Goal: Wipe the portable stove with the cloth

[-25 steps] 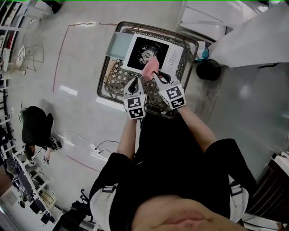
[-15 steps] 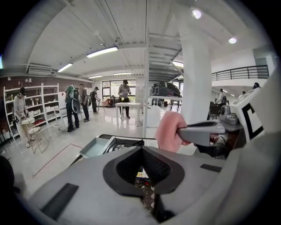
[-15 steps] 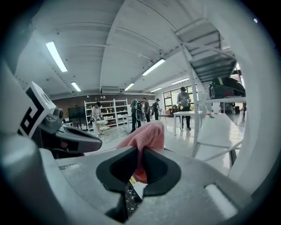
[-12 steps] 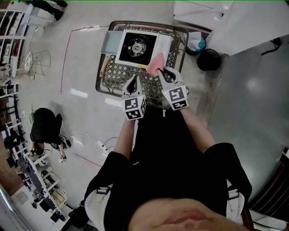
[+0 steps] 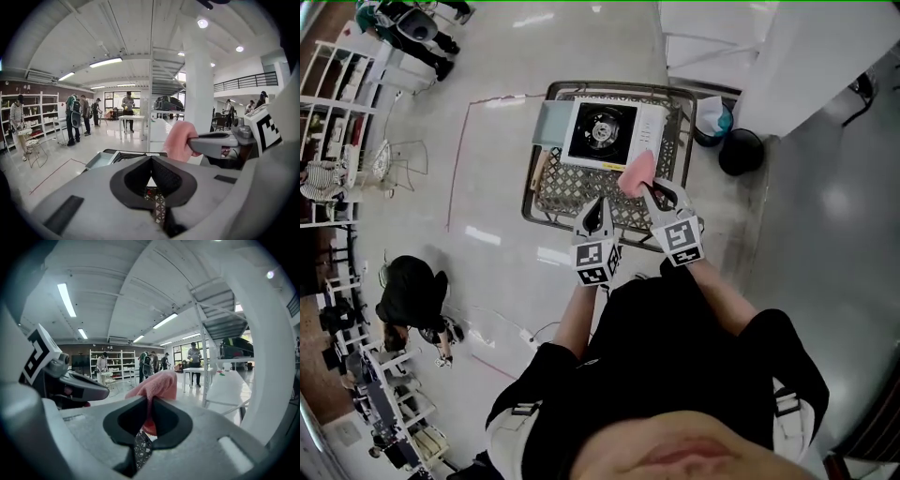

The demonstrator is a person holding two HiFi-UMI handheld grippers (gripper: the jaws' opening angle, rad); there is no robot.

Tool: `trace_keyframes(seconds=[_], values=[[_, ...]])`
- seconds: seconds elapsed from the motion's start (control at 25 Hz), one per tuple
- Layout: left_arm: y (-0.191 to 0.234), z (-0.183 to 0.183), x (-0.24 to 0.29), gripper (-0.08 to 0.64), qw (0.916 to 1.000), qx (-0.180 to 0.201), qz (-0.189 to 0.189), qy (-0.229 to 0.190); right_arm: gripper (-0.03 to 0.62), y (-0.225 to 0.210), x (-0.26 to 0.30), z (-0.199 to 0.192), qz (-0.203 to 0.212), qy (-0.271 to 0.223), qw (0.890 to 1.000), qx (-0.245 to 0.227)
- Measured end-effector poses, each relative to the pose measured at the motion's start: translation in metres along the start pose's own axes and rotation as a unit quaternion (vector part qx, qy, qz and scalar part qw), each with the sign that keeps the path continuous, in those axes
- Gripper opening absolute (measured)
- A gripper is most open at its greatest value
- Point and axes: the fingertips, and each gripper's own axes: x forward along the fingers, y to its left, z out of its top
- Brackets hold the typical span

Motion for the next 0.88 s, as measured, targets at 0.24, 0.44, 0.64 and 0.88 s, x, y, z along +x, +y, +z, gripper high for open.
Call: trace_keyframes(seconds=[0.24, 0.44, 0.64, 0.88], values=[[0.012, 0.020, -0.048, 0.000, 0.9985, 0.009, -0.009, -0.053, 0.025, 0.032, -0.021, 0.020, -0.033, -0.014, 0.999, -0.029], [0.034, 0.036, -0.088, 0.000, 0.9965, 0.001, -0.014, -0.083, 0.025, 0.087, -0.033, 0.048, -0.034, -0.026, 0.998, -0.039], [0.030, 0.047, -0.111, 0.000, 0.9935, 0.003, -0.033, -0.109, 0.025, 0.102, -0.052, 0.072, -0.061, -0.046, 0.996, -0.039], [0.029, 0.041, -0.133, 0.000, 0.9905, 0.002, -0.048, -0.129, 0.021, 0.121, -0.070, 0.074, -0.084, -0.055, 0.994, -0.042]])
